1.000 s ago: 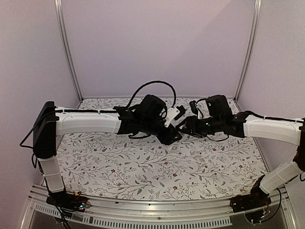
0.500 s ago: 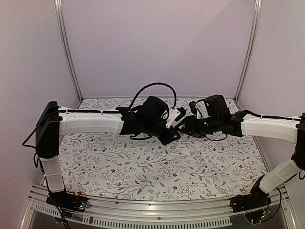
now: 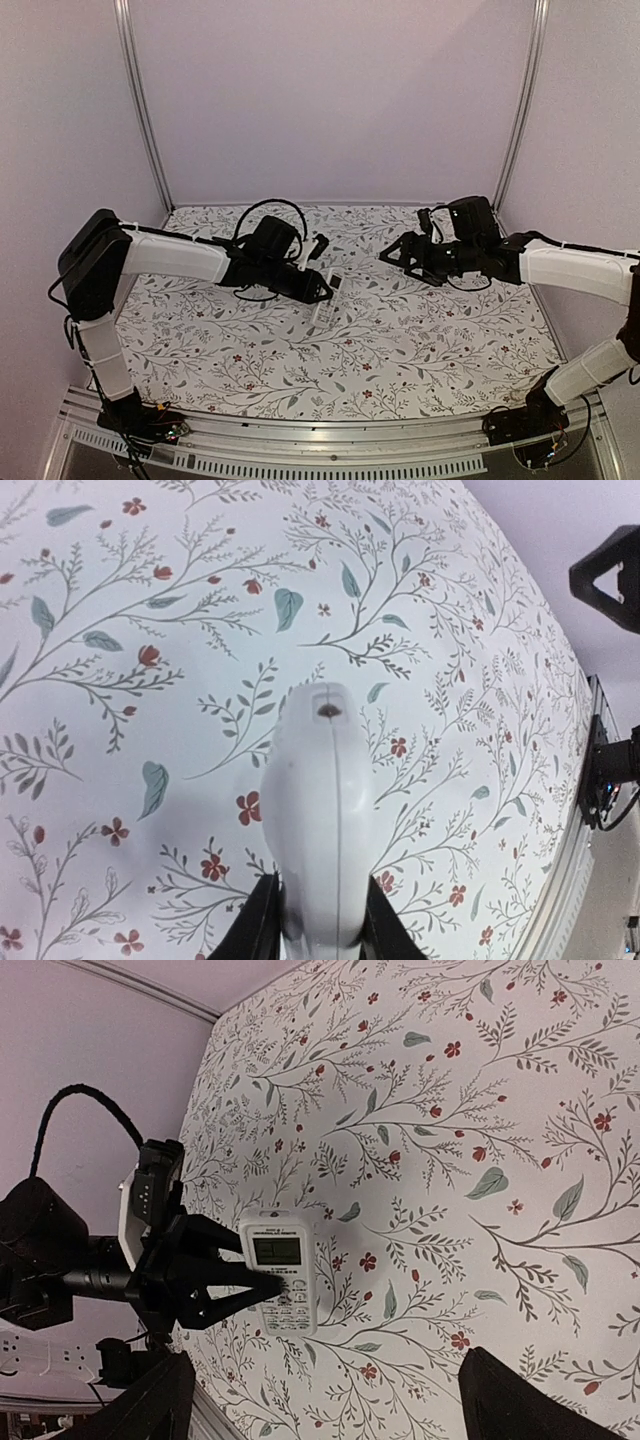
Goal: Load the batteries into the remote control
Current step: Pass from the right arm to the left, then place the remote control at the center of the board.
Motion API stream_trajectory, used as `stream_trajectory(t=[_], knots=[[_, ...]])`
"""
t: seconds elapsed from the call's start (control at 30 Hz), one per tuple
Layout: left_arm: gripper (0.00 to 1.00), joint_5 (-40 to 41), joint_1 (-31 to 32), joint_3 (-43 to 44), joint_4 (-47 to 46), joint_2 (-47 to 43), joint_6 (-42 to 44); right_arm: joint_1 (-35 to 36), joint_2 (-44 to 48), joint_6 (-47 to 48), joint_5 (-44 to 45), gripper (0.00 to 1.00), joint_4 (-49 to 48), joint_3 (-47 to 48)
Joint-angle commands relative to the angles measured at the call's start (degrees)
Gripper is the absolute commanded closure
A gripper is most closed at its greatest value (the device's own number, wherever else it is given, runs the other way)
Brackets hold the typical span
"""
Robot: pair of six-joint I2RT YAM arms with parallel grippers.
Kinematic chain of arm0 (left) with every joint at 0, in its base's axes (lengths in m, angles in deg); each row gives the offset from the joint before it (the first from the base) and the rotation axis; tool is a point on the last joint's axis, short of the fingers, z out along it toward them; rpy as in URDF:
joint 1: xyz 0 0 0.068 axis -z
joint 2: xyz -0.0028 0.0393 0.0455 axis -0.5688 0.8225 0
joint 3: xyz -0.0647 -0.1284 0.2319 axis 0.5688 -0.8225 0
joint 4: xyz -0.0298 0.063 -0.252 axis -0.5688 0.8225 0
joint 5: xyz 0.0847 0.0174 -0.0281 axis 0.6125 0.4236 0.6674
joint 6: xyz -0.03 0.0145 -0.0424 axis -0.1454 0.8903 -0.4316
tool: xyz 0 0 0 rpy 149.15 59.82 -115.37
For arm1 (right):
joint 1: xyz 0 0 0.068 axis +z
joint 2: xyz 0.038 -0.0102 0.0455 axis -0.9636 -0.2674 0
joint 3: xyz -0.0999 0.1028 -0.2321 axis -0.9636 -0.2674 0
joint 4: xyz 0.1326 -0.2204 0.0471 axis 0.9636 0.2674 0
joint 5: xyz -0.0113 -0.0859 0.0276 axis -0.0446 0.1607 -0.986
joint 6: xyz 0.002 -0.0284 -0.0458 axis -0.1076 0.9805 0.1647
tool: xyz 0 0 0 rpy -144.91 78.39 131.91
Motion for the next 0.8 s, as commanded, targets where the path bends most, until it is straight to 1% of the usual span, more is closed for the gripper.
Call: stream_trajectory(t=[0.0,0.27,0.37,0.57,0.6,0.67,0.77], knots=[[0.75,-7.98,-3.22,-2.59,-8.72,0.36,-9.01,-1.25,2.11,1.64,-1.66,0.06,0.39,-2.43],[0.74,-12.7,-8.07,-4.77,-16.16,6.05,-19.21,-1.42,2.87,2.14,-2.98,0.06,0.32,-3.7],[0.73,-13.41,-8.92,-4.7,-16.36,7.72,-20.03,-1.43,3.16,2.31,-3.0,0.06,0.31,-4.19],[0.67,-14.03,-9.38,-3.67,-13.51,10.0,-19.29,-1.54,3.53,2.67,-2.96,0.05,0.4,-4.55],[0.62,-13.75,-9.45,-3.33,-12.84,10.21,-19.02,-1.55,3.62,2.75,-2.92,0.05,0.43,-4.59],[0.46,-12.38,-9.48,-2.55,-10.31,10.17,-17.84,-1.56,3.69,2.81,-2.79,0.05,0.41,-4.67],[0.26,-9.45,-9.56,-2.66,-7.89,8.52,-17.06,-1.54,3.95,3.0,-2.48,0.04,0.46,-4.76]])
